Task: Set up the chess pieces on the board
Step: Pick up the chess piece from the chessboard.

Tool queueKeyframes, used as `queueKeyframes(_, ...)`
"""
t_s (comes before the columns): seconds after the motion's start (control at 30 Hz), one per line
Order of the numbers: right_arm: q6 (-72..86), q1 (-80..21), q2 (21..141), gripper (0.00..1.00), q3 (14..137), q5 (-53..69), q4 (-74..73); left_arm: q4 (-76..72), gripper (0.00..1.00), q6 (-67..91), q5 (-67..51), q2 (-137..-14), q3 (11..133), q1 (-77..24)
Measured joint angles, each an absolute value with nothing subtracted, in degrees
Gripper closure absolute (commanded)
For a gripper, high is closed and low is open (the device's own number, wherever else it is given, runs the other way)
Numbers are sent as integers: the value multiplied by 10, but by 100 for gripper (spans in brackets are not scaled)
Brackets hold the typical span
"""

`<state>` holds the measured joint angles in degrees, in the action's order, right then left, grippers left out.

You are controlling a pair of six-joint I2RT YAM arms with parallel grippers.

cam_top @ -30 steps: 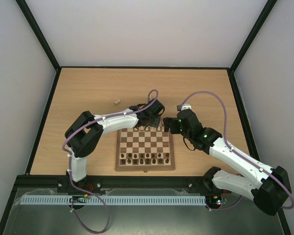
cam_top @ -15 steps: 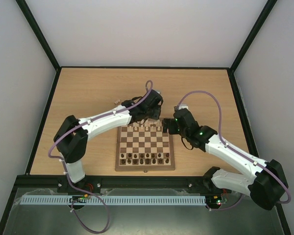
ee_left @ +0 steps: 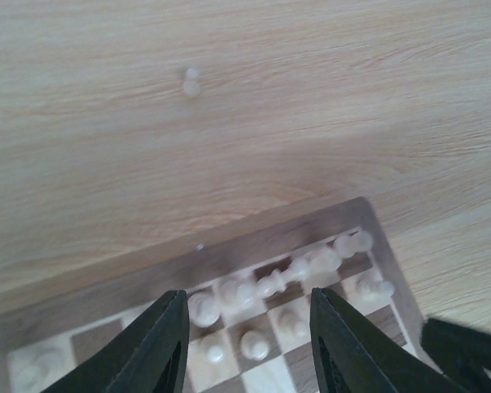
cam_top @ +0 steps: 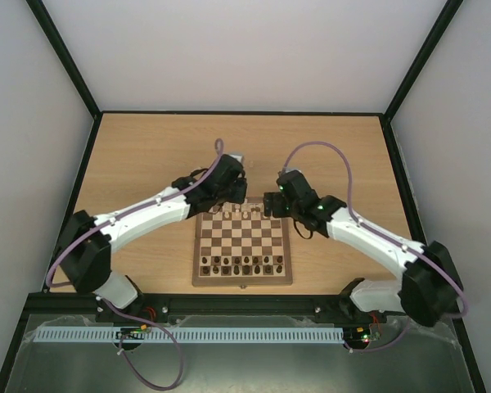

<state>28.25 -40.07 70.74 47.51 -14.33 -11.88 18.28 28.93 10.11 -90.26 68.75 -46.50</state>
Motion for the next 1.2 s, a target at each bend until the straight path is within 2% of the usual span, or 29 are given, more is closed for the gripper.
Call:
queueKeyframes(0.13, 272, -401, 780, 28, 514, -125, -122, 170, 47, 300, 101, -841, 616, -452)
queueKeyframes(0.27, 264, -401, 847, 36, 556, -121, -131, 166, 42, 312, 103, -774, 567, -444)
queueKeyframes(0.43, 255, -394, 897, 51, 598, -124, -144, 165, 40, 319, 108, -708, 540, -443)
queueKeyframes(0.63, 248, -390, 926, 55, 620, -125, -157, 163, 40, 322, 112, -672, 513, -442)
queueKeyframes(0.83, 245, -390, 936, 64, 620, -122, -165, 161, 40, 323, 112, -670, 499, -440)
queueKeyframes(1.2, 240, -390, 958, 72, 620, -116, -163, 157, 40, 326, 112, -670, 485, -440)
